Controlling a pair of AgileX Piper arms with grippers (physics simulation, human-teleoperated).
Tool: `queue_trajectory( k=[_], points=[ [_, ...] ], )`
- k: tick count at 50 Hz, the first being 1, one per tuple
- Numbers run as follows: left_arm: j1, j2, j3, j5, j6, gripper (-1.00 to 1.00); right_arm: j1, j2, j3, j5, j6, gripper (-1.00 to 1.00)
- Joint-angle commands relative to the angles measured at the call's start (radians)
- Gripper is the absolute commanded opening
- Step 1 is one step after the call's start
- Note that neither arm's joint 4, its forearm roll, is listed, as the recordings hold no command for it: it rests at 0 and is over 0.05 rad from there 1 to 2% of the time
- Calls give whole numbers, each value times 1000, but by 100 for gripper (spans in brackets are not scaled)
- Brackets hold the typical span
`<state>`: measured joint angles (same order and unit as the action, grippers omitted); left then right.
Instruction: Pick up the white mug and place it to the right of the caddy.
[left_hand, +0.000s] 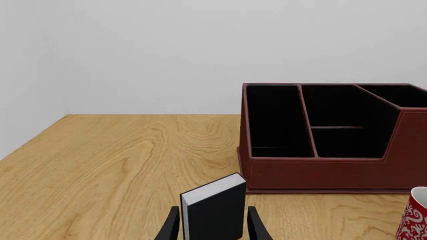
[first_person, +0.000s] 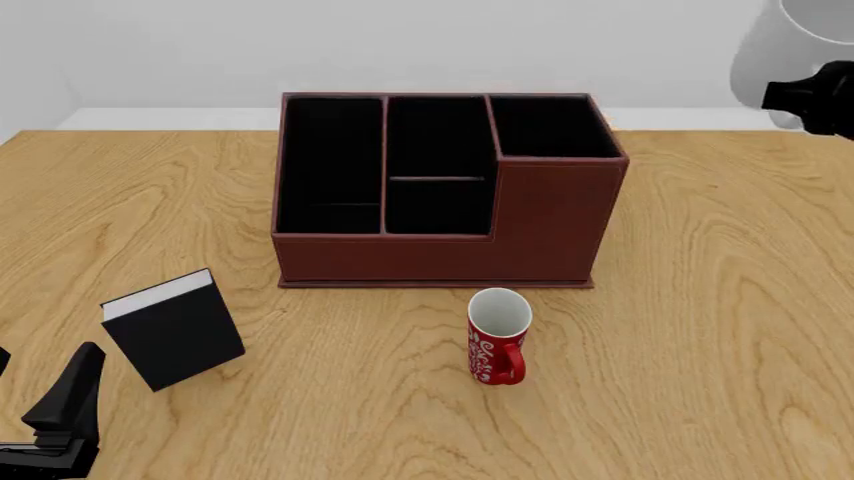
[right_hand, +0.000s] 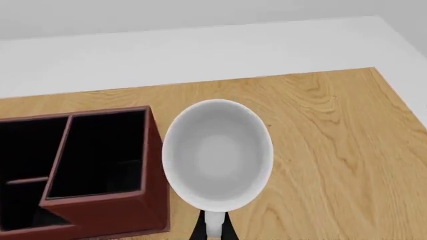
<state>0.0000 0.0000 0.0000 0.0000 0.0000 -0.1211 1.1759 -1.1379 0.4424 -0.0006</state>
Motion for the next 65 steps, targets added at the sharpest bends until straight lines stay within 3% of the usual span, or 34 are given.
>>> queue_trajectory(
  k=[1,35,65],
  points=[
    [0,0,0,0,0,100,-12,45,-26,8,8,-100],
    [0,0,0,0,0,100,-1,154,-27,38,-11,-100],
    [0,0,0,0,0,100,1,230,-15,-9,2,-100]
  ],
)
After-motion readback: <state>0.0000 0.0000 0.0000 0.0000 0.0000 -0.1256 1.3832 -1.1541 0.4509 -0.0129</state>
